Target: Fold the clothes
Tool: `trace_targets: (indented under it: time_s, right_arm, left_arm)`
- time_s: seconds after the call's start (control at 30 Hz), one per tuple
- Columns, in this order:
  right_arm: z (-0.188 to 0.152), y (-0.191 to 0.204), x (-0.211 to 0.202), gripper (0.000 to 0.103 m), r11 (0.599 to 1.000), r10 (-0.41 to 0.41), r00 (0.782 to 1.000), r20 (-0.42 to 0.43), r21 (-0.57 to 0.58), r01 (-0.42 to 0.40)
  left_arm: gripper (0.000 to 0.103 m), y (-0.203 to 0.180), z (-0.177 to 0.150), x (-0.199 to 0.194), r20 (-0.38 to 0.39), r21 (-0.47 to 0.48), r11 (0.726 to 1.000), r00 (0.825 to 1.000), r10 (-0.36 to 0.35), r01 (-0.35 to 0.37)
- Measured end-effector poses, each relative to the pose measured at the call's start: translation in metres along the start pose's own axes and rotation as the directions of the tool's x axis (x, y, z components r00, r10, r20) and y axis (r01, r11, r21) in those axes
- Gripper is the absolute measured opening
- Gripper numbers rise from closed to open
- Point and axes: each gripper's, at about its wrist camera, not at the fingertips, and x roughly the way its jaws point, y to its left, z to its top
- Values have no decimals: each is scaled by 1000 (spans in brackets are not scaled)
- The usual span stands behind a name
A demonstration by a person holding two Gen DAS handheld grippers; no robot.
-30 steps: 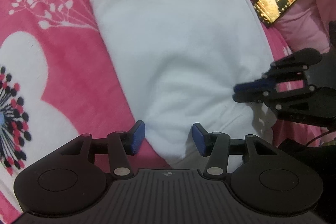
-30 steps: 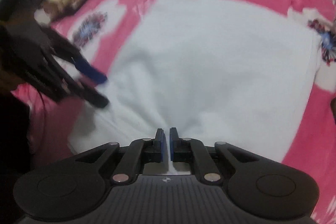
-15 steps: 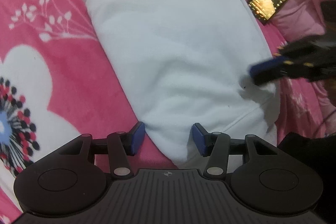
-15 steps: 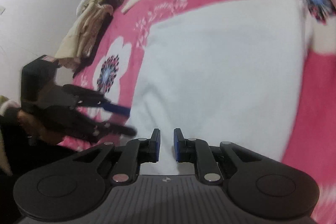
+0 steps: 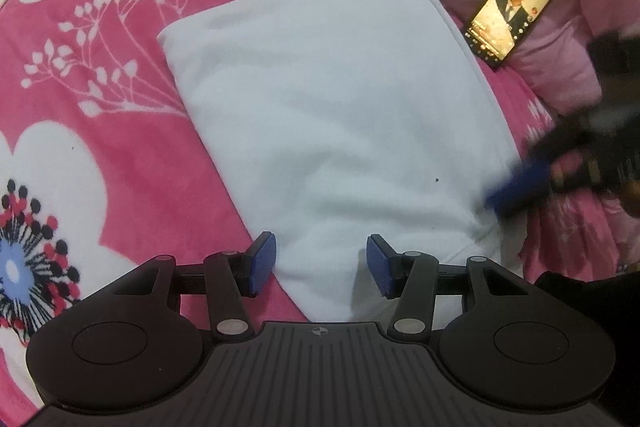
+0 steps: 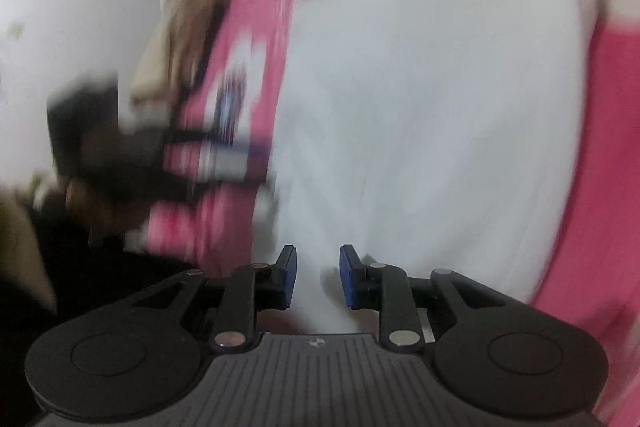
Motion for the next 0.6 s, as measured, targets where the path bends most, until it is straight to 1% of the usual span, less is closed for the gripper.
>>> trace_targets:
  time_s: [0.1,0.13,0.17,0.2,0.23,0.3,0.33,0.4,0.43,0.47,0.5,0.53,0.57,0.6]
  right_arm:
    - [8,-13,13,27,997,-61,996,66,57,57]
    - [6,-14,26,27,998,-45,999,30,54,43]
    - [2,-11,39,27,999,5,999,-32,44,-4]
    - [-4,-4,54,27,995,102,987,-128,25,-99]
    - [-12,12,64,29,976,206,951,-230,-21,-216]
    - [-20,38,64,29,938,275,919,-282,-132,-321]
    - [-24,50,63,28,911,303,903,-305,-186,-369]
    - [-15,41,53,29,939,267,941,-210,-162,-302]
    - [-6,25,44,29,963,231,963,-136,-107,-246]
    - [1,11,37,29,979,196,978,-71,-49,-199]
    - [5,0,33,29,988,154,988,-9,3,-154]
    - [7,-9,29,30,993,111,993,40,41,-113]
    - [7,-14,29,30,994,92,994,53,53,-94]
    - [2,-11,38,30,994,101,995,2,42,-101]
  left_arm:
    - [50,5,0,-3,4,-19,1000,1000,14,-14]
    - [50,6,-1,-4,6,-25,1000,1000,18,-18]
    - [50,8,-1,-5,13,-34,999,1000,27,-26]
    - [50,12,0,-6,22,-47,998,999,36,-35]
    - [50,15,1,-8,31,-60,997,999,44,-42]
    - [50,22,2,-12,45,-88,995,998,54,-50]
    - [50,24,4,-13,52,-97,994,997,57,-52]
    - [50,26,6,-15,65,-106,993,996,60,-53]
    - [50,27,7,-15,71,-107,993,996,61,-53]
    - [50,28,9,-16,77,-107,993,995,62,-53]
    - [50,29,10,-17,83,-108,993,995,62,-53]
    - [50,29,11,-17,89,-108,993,994,63,-53]
    - [50,30,11,-17,91,-109,993,994,63,-53]
    - [50,30,12,-16,89,-109,993,994,63,-53]
